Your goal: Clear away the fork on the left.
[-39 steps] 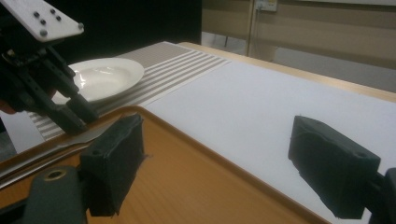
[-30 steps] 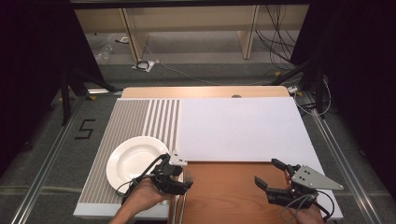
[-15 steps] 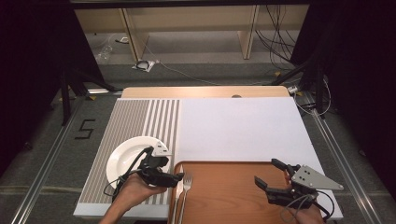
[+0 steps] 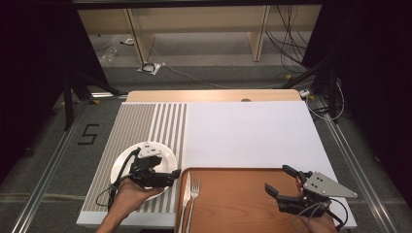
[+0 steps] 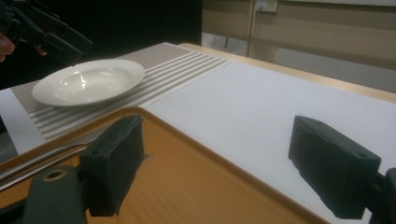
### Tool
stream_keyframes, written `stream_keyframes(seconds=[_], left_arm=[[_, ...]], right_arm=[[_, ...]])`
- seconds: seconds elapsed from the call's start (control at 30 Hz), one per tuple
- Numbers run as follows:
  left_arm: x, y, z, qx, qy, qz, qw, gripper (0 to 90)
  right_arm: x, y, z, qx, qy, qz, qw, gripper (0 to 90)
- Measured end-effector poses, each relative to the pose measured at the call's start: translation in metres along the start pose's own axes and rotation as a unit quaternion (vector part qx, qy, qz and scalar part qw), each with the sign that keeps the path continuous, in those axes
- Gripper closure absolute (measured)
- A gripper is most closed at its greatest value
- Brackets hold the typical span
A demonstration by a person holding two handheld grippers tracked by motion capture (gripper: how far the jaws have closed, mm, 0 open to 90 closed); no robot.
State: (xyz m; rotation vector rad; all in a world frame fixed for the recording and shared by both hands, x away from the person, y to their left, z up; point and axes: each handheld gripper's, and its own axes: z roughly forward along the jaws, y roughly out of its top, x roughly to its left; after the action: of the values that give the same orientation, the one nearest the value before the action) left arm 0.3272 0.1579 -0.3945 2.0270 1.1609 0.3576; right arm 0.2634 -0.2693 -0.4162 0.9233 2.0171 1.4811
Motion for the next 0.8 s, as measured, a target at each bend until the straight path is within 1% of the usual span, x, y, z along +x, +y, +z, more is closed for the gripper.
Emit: stream_keyframes(seconds=[0.07, 0.2, 0.37, 0.4, 0.43, 0.53, 0.6, 0.7, 0.77, 0.8], left_arm=[[0.003, -0.001, -0.003, -0.009, 0.004, -0.011, 0.9999, 19.4], [0.009, -0.004, -0.009, -0.022, 0.009, -0.022, 0.9995, 18.2], [0.016, -0.007, -0.015, -0.039, 0.015, -0.038, 0.9984, 16.8], [0.017, -0.007, -0.016, -0.043, 0.021, -0.042, 0.9980, 16.1], [0.018, -0.008, -0.018, -0.050, 0.027, -0.047, 0.9973, 15.5], [0.024, -0.009, -0.023, -0.069, 0.037, -0.062, 0.9950, 15.3], [0.027, -0.009, -0.026, -0.078, 0.044, -0.068, 0.9937, 15.2], [0.031, -0.011, -0.031, -0.085, 0.048, -0.078, 0.9923, 15.2], [0.033, -0.013, -0.032, -0.087, 0.055, -0.084, 0.9911, 15.2], [0.034, -0.015, -0.033, -0.091, 0.061, -0.088, 0.9901, 15.2]], right_arm=[[0.000, 0.000, 0.000, -0.002, 0.001, -0.001, 1.0000, 18.9], [0.000, 0.000, -0.001, 0.000, 0.000, 0.000, 1.0000, 18.9], [0.000, 0.000, -0.001, 0.000, 0.000, 0.001, 1.0000, 18.8], [0.000, 0.000, -0.001, 0.000, 0.000, 0.001, 1.0000, 18.8], [0.000, 0.000, -0.001, 0.000, 0.000, 0.001, 1.0000, 18.8], [0.000, 0.000, -0.001, 0.000, 0.000, 0.001, 1.0000, 18.8], [0.000, 0.000, -0.001, -0.001, 0.000, 0.000, 1.0000, 18.8], [0.000, 0.000, -0.001, -0.004, 0.001, 0.001, 1.0000, 18.8], [0.000, 0.000, -0.001, -0.004, 0.002, 0.001, 1.0000, 18.8], [0.000, 0.000, -0.001, -0.004, 0.002, 0.001, 1.0000, 18.8]])
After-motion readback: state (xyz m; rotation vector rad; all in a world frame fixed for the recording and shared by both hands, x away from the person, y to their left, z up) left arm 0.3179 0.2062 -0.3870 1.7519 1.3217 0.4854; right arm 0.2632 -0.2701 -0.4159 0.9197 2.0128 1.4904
